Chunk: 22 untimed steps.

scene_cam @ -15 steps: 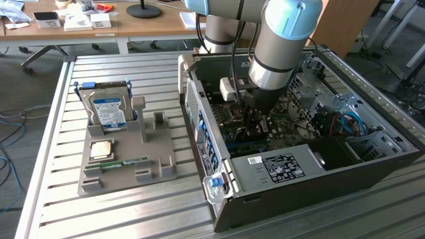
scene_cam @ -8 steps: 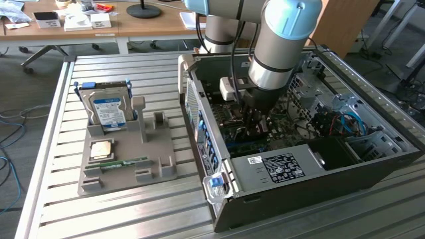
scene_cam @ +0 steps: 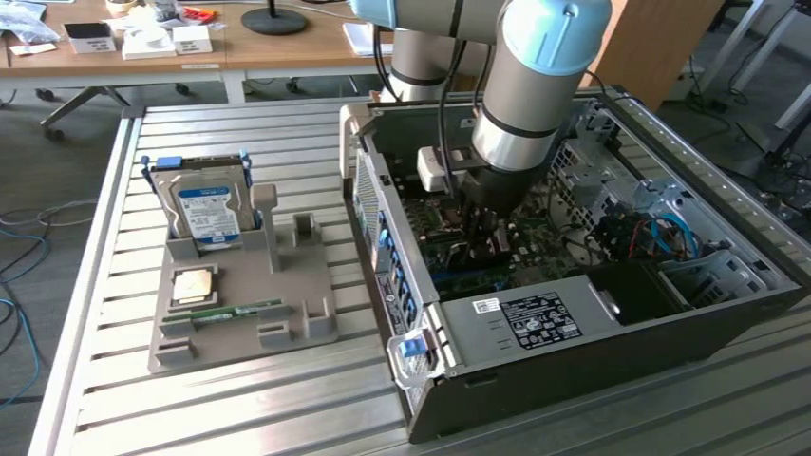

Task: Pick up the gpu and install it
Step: 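Insert the gpu into the slot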

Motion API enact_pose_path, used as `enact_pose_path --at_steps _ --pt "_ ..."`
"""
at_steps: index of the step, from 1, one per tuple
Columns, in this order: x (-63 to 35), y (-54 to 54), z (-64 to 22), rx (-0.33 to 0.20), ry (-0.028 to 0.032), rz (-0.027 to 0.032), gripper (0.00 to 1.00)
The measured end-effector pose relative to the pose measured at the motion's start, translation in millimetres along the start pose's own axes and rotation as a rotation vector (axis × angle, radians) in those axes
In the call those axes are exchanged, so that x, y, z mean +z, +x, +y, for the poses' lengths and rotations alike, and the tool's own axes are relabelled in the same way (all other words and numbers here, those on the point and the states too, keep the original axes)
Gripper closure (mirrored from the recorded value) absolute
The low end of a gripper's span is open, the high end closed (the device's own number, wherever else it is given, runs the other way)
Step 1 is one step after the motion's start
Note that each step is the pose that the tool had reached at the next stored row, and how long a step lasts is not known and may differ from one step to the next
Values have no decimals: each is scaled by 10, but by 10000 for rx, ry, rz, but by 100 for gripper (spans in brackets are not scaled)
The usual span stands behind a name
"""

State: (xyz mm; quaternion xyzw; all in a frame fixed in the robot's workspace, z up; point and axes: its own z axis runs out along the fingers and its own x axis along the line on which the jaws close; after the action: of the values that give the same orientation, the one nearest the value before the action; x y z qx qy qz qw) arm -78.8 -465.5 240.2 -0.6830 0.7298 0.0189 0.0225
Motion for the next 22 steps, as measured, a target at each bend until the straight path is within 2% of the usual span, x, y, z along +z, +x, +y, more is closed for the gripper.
enact_pose_path --at_steps 22 --pt "19 1 2 6 -2 1 73"
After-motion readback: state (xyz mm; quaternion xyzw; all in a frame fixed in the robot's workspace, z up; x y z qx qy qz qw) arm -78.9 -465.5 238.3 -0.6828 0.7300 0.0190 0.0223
